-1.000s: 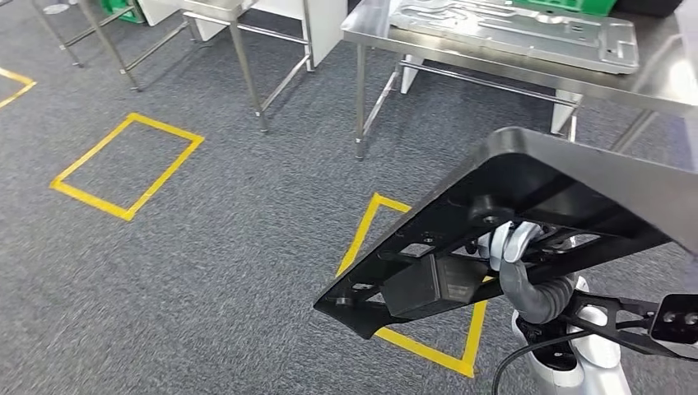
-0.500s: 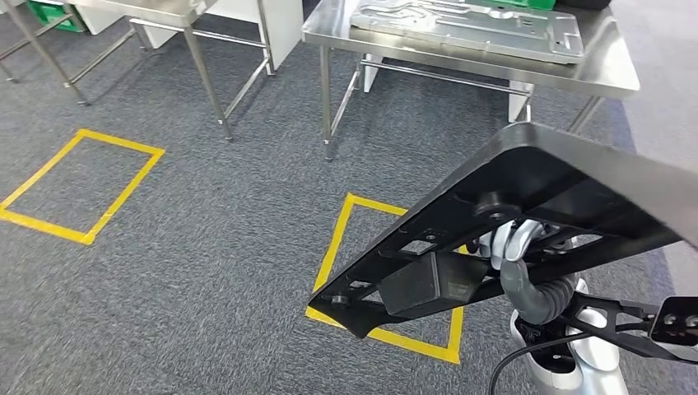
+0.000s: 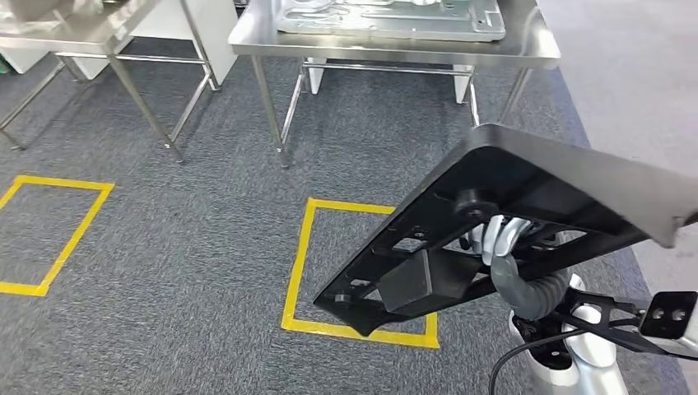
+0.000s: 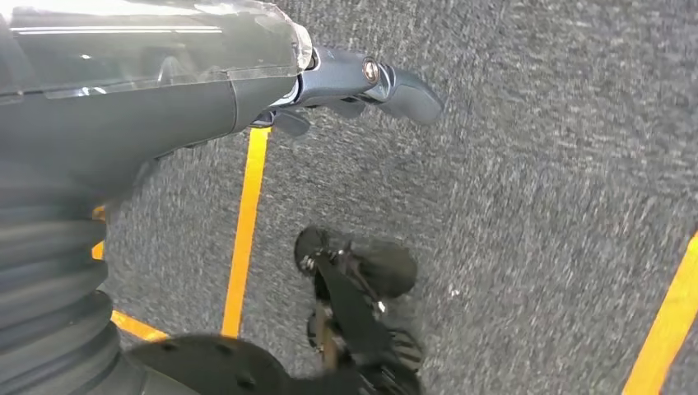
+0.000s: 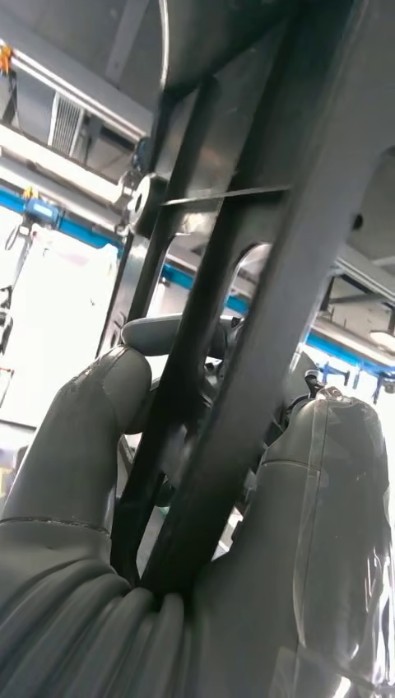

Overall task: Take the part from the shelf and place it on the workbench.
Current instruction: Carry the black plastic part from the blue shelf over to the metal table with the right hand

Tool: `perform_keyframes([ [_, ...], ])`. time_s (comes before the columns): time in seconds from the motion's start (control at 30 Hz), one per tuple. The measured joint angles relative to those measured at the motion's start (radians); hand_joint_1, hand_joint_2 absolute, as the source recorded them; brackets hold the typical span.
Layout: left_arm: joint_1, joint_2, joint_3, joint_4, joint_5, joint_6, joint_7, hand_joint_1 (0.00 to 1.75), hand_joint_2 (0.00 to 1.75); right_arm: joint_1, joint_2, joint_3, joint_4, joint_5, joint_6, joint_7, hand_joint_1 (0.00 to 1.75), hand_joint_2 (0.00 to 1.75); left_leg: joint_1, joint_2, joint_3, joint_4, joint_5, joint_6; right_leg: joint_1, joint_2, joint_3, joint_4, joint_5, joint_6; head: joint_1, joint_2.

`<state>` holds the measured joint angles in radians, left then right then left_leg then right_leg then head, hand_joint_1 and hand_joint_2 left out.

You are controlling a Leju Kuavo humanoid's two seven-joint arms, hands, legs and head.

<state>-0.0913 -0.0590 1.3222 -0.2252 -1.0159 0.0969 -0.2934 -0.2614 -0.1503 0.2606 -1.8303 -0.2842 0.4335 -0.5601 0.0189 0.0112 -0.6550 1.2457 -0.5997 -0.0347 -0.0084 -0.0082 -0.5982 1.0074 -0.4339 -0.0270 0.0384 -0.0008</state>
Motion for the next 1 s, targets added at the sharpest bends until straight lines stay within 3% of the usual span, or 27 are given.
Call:
perform_keyframes([
  [0.03,0.002,0.000,0.000,0.000,0.000,-0.001,0.000,0.00,1.75,0.000,0.000,0.002,0.001,0.004,-0.002,0.000,1.55,1.75,0.000,-0.004,-0.029,0.047,-0.009,0.001,0.003,0.008,0.001,0.001,-0.002,-0.002,-0.001,0.000],
  [0.07,0.003,0.000,0.000,0.000,0.000,-0.003,0.000,0.00,1.75,0.000,0.000,0.003,0.001,0.007,-0.003,0.000,1.55,1.75,-0.001,-0.005,-0.041,0.056,0.004,0.003,0.005,0.016,0.004,0.002,-0.004,-0.003,-0.001,0.000],
  [0.1,0.004,0.000,0.000,0.000,0.000,-0.005,0.000,0.00,1.75,0.000,0.000,0.003,0.002,0.009,-0.004,0.000,1.55,1.75,-0.001,-0.005,-0.032,0.022,0.037,0.007,0.007,0.023,0.007,0.003,-0.006,-0.003,-0.001,0.000],
  [0.17,0.004,0.002,0.000,0.000,0.000,-0.012,0.000,0.00,1.75,0.000,0.000,0.003,0.002,0.011,-0.005,-0.002,1.55,1.75,-0.005,-0.010,0.024,-0.119,0.116,0.021,0.012,0.033,0.017,0.006,-0.013,0.000,0.000,0.000],
  [0.2,0.002,0.003,0.000,0.000,0.000,-0.015,0.000,0.00,1.75,-0.001,0.000,0.003,0.003,0.012,-0.007,-0.003,1.55,1.75,-0.007,-0.012,0.050,-0.178,0.140,0.027,0.014,0.036,0.019,0.008,-0.017,0.003,0.000,0.000],
  [0.27,0.000,0.005,0.000,0.000,-0.001,-0.019,0.000,0.00,1.75,0.000,0.000,0.003,0.003,0.016,-0.012,-0.005,1.55,1.75,-0.012,-0.015,0.072,-0.228,0.150,0.035,0.014,0.040,0.019,0.009,-0.021,0.013,0.001,0.000],
  [0.37,-0.001,0.005,0.000,0.000,-0.002,-0.023,-0.002,0.00,1.75,0.002,0.000,0.004,0.001,0.023,-0.020,-0.007,1.55,1.75,-0.009,-0.011,0.079,-0.244,0.158,0.048,0.011,0.038,0.018,0.015,-0.029,0.029,0.001,0.000],
  [0.43,-0.001,0.004,-0.001,0.000,-0.002,-0.026,-0.004,0.00,1.75,0.003,0.000,0.004,0.000,0.028,-0.022,-0.011,1.55,1.75,-0.003,-0.007,0.086,-0.255,0.163,0.057,0.009,0.029,-0.013,0.085,-0.072,0.039,0.003,0.000],
  [0.5,-0.001,0.004,-0.001,0.000,-0.003,-0.028,-0.006,0.00,1.75,0.007,0.000,0.005,0.000,0.035,-0.025,-0.017,1.55,1.75,-0.003,-0.004,0.086,-0.256,0.161,0.060,0.002,0.021,-0.082,0.217,-0.133,0.049,0.004,0.000],
  [0.53,0.000,0.004,-0.001,0.000,-0.003,-0.029,-0.008,0.00,1.75,0.010,0.000,0.006,0.001,0.038,-0.028,-0.020,1.55,1.75,-0.003,-0.004,0.086,-0.256,0.160,0.059,-0.002,0.019,-0.112,0.269,-0.147,0.053,0.004,0.000],
  [0.57,0.000,0.004,-0.001,0.000,-0.003,-0.030,-0.010,0.00,1.75,0.012,0.000,0.007,0.001,0.041,-0.030,-0.021,1.55,1.75,-0.003,-0.003,0.087,-0.256,0.159,0.057,-0.006,0.017,-0.125,0.289,-0.142,0.057,0.004,0.000],
  [0.6,0.001,0.004,-0.001,0.000,-0.003,-0.030,-0.011,0.00,1.75,0.013,0.000,0.009,0.001,0.043,-0.033,-0.022,1.55,1.75,-0.002,-0.003,0.089,-0.255,0.157,0.055,-0.010,0.015,-0.117,0.264,-0.116,0.060,0.004,0.000],
  [0.67,0.001,0.004,-0.001,0.000,-0.003,-0.031,-0.012,0.00,1.75,0.013,0.000,0.011,0.002,0.044,-0.036,-0.023,1.55,1.75,0.000,-0.003,0.094,-0.251,0.151,0.047,-0.016,0.006,-0.054,0.131,-0.044,0.062,0.005,0.000],
  [0.73,0.000,0.004,-0.001,0.000,-0.003,-0.031,-0.012,0.00,1.75,0.011,0.000,0.013,0.002,0.045,-0.038,-0.022,1.55,1.75,-0.003,-0.003,0.095,-0.244,0.143,0.035,-0.013,0.001,-0.005,0.029,-0.010,0.056,0.004,0.000],
  [0.83,0.000,0.004,-0.001,0.000,-0.003,-0.031,-0.012,0.00,1.75,0.011,-0.001,0.014,0.002,0.045,-0.040,-0.022,1.55,1.75,-0.005,-0.001,0.096,-0.244,0.137,0.017,-0.008,0.007,0.000,0.013,-0.011,0.036,0.002,0.000],
  [0.9,0.000,0.004,-0.001,0.000,-0.003,-0.031,-0.012,0.00,1.75,0.009,-0.001,0.014,0.001,0.045,-0.039,-0.022,1.55,1.75,-0.001,-0.001,0.086,-0.216,0.117,0.008,-0.010,0.009,0.004,0.008,-0.010,0.020,0.001,0.000],
  [0.93,-0.001,0.004,-0.001,0.000,-0.003,-0.031,-0.012,0.00,1.75,0.008,-0.001,0.015,0.001,0.045,-0.039,-0.022,1.55,1.75,0.000,-0.002,0.067,-0.174,0.092,0.005,-0.011,0.009,0.006,0.006,-0.010,0.014,0.000,0.000],
  [1.0,0.000,0.004,-0.001,0.000,-0.003,-0.031,-0.012,0.00,1.75,0.006,0.000,0.017,0.001,0.044,-0.039,-0.022,1.55,1.75,0.001,-0.003,-0.001,-0.035,0.028,0.002,-0.007,0.010,0.007,0.006,-0.013,0.005,-0.002,0.000],
])
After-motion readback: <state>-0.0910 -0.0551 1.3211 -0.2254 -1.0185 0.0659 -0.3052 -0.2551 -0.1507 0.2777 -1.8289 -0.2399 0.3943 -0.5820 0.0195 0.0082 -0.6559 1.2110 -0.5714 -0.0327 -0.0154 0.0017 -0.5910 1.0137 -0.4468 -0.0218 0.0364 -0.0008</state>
